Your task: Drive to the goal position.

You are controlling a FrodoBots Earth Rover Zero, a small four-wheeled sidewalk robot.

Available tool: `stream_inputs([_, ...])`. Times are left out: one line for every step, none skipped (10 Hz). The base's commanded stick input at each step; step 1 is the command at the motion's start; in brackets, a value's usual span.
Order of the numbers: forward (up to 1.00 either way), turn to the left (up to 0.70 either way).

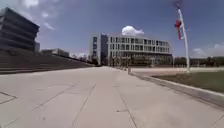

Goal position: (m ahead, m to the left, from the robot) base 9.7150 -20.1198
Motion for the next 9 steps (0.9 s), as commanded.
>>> stream_inputs([0.30,0.01])
stream_inputs([0.30,0.01])
stream_inputs([0.30,0.01])
stream_inputs([0.30,0.01])
stream_inputs([0.30,0.01])
stream_inputs([0.30,0.01])
stream_inputs([0.30,0.01])
stream_inputs([0.30,0.01])
stream_inputs([0.30,0.01])
